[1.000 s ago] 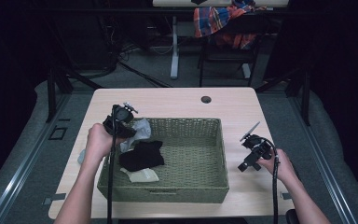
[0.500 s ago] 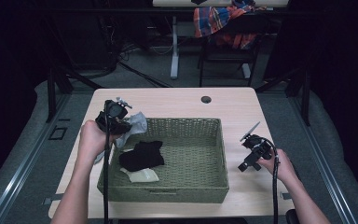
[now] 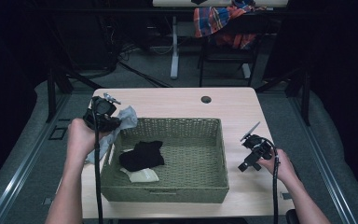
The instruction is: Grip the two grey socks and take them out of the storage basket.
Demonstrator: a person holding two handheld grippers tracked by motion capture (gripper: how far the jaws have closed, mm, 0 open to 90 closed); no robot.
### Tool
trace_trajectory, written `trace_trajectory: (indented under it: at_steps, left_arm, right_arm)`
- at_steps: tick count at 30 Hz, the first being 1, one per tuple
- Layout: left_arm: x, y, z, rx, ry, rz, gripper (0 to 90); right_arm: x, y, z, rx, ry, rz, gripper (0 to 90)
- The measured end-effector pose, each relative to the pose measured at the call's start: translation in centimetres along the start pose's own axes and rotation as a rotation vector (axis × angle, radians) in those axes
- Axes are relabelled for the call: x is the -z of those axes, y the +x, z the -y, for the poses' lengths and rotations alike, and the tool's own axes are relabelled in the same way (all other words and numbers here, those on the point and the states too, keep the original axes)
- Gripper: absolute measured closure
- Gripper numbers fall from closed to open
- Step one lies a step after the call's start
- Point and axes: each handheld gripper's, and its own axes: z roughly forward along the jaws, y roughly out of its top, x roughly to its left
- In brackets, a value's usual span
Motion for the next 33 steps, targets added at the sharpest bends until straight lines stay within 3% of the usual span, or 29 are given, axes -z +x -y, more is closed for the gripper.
trace_trajectory:
  at_steps: [7,13,15,17,19,20,23,25,26,30,33]
  left_arm:
    - [0.6,0.9,0.5,0.019,-0.01,-0.038,85.7]
    - [1.1,2.2,1.3,0.06,-0.015,-0.058,85.7]
    - [1.2,2.7,1.6,0.076,-0.018,-0.068,85.7]
    - [1.4,3.1,1.9,0.093,-0.019,-0.074,85.7]
    - [1.5,3.6,2.2,0.102,-0.015,-0.085,85.7]
    - [1.4,3.8,2.3,0.108,-0.015,-0.086,85.8]
    - [1.2,4.6,2.8,0.135,-0.014,-0.085,85.7]
    - [1.0,5.3,3.3,0.159,-0.01,-0.096,85.7]
    - [0.9,5.6,3.5,0.171,-0.006,-0.1,85.7]
    - [0.5,6.7,4.3,0.197,0.006,-0.162,85.7]
    - [-0.4,7.2,4.8,0.212,0.029,-0.17,85.7]
  right_arm:
    - [0.0,0.0,0.0,0.003,0.003,0.002,7.4]
    - [0.0,0.0,0.0,0.005,0.006,0.003,7.4]
    - [-0.1,0.2,0.1,-0.023,-0.027,-0.007,7.4]
    - [0.2,0.0,0.0,0.015,0.009,0.003,7.4]
    - [0.1,0.0,0.0,0.016,0.009,0.003,7.4]
    - [-0.2,0.2,0.1,-0.023,-0.029,-0.008,7.4]
    - [0.1,0.1,-0.1,0.01,0.013,-0.001,7.4]
    - [0.1,0.2,0.0,0.001,0.002,-0.007,7.3]
    - [-0.3,0.3,0.2,-0.037,-0.047,-0.011,7.4]
    - [0.0,0.0,0.0,0.004,0.008,-0.001,7.4]
    - [0.1,0.1,0.0,0.005,0.007,-0.002,7.4]
